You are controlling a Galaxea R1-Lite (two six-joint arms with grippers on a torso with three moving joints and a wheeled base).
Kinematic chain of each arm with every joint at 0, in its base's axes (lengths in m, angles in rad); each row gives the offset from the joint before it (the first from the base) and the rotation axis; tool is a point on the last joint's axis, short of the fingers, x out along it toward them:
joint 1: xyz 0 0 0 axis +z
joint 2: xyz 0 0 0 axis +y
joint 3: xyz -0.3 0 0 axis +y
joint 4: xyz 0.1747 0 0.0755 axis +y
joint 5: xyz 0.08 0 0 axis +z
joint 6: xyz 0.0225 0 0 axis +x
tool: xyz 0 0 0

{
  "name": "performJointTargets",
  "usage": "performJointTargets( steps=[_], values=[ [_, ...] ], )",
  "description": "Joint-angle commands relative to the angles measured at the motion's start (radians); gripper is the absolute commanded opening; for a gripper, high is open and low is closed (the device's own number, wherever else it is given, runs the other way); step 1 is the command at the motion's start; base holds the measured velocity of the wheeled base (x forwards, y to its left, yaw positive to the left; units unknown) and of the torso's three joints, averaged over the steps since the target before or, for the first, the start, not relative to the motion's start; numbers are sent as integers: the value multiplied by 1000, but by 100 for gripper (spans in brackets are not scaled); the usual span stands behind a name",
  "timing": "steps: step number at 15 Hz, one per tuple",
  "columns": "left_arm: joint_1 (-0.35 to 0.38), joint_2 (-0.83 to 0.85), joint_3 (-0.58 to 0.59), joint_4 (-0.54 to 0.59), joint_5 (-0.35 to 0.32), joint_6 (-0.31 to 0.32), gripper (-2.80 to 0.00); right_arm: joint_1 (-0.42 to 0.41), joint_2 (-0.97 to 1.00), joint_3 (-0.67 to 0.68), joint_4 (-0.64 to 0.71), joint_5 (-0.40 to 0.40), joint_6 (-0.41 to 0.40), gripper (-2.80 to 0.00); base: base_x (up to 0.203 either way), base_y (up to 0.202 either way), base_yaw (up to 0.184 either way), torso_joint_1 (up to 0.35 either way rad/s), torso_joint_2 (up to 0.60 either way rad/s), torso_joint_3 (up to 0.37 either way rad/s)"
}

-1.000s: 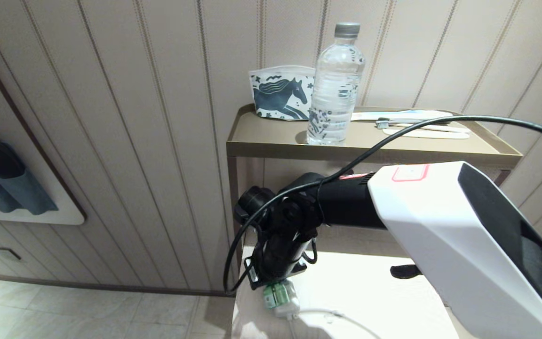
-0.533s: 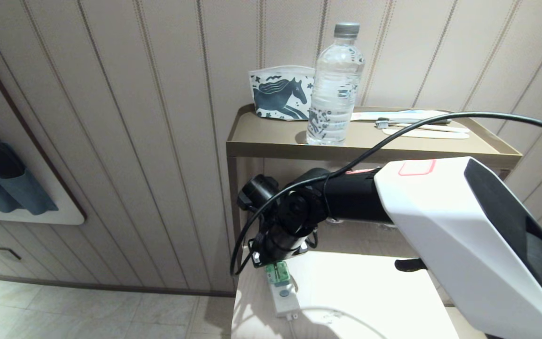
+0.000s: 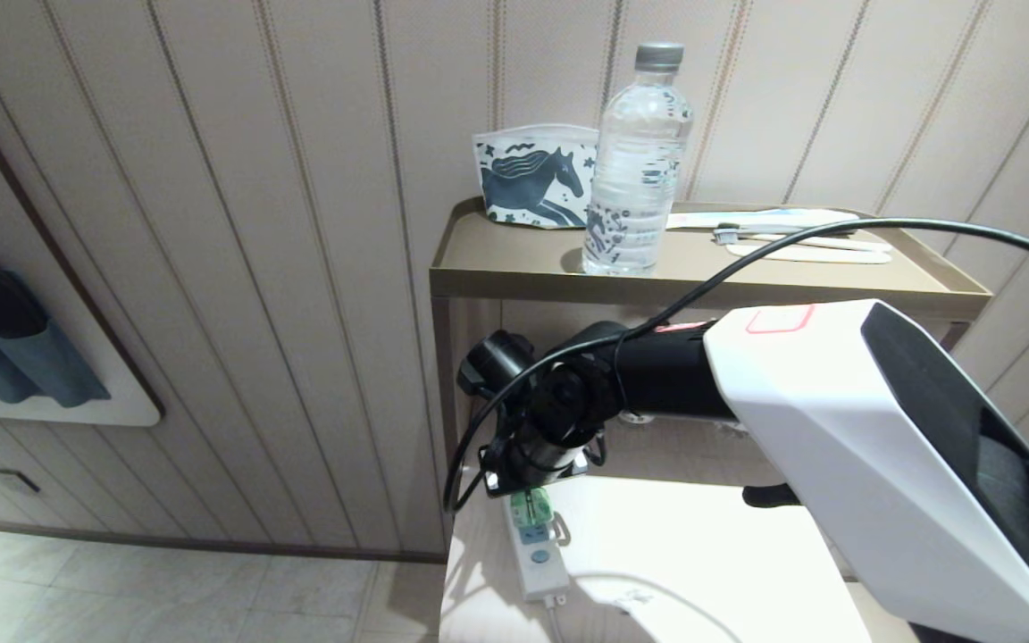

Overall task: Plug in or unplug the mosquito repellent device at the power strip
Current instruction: Insert the plug into the socket

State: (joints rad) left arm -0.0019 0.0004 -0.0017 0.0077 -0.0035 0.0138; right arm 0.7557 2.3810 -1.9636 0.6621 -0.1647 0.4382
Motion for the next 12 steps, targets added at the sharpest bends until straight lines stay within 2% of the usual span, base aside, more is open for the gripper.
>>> performJointTargets(
  steps=[1, 4, 12],
  values=[
    [0, 0, 0, 0, 0, 0, -280, -1, 7, 0, -8, -5, 2, -280, 0, 0, 0, 0, 0, 0],
    [0, 0, 0, 0, 0, 0, -280, 2, 7, 0, -50, -72, -4, -280, 0, 0, 0, 0, 0, 0],
    [0, 0, 0, 0, 0, 0, -280, 0, 43, 0, -53, -78, 3, -280, 0, 0, 0, 0, 0, 0]
  ],
)
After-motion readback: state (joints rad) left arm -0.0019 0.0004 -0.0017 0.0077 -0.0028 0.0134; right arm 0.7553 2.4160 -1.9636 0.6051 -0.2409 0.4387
